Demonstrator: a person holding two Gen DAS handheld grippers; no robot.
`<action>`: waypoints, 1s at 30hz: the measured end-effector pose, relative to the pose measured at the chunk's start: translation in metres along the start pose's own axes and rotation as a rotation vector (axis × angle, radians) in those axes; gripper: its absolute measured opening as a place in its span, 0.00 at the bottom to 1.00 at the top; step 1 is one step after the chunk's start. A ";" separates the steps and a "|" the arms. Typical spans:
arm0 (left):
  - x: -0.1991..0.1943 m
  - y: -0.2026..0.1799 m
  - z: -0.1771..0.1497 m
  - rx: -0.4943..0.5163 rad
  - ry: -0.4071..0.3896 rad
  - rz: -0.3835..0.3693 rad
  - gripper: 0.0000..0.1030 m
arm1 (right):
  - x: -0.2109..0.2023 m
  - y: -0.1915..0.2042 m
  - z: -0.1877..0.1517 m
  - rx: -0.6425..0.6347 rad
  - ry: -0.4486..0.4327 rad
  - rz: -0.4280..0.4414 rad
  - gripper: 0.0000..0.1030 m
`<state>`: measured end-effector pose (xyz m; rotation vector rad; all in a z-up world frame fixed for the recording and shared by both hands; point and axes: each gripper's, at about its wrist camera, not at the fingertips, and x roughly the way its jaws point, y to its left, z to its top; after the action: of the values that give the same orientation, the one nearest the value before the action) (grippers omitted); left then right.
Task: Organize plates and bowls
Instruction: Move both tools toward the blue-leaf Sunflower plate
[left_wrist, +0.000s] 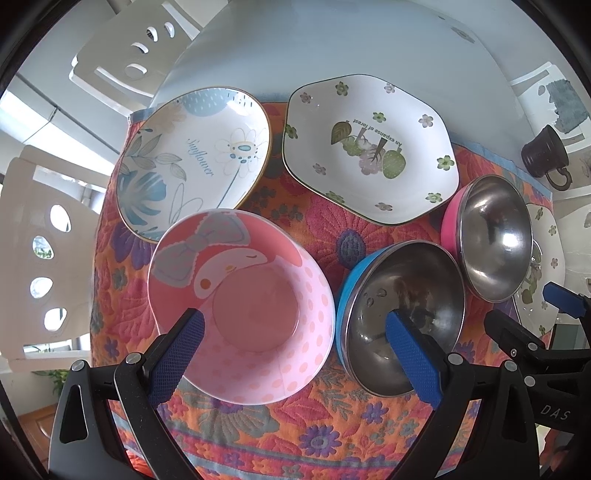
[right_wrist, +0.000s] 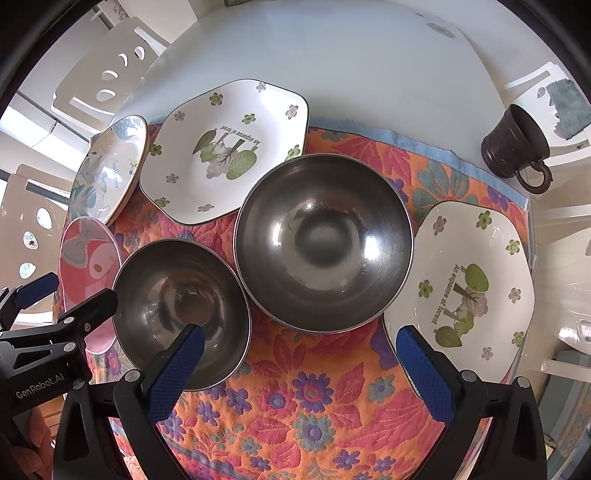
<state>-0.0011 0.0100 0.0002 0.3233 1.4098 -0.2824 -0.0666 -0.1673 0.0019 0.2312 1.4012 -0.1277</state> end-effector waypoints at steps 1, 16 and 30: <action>0.000 0.000 0.000 -0.001 0.001 0.000 0.96 | 0.000 0.000 0.000 0.000 0.001 0.000 1.00; 0.002 0.003 0.000 -0.016 0.008 0.002 0.96 | 0.004 0.004 -0.002 -0.015 0.017 0.012 1.00; 0.005 0.004 -0.001 -0.022 0.021 0.004 0.96 | 0.006 0.006 -0.004 -0.025 0.028 0.016 1.00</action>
<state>0.0002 0.0144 -0.0052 0.3115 1.4315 -0.2602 -0.0683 -0.1598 -0.0039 0.2243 1.4276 -0.0940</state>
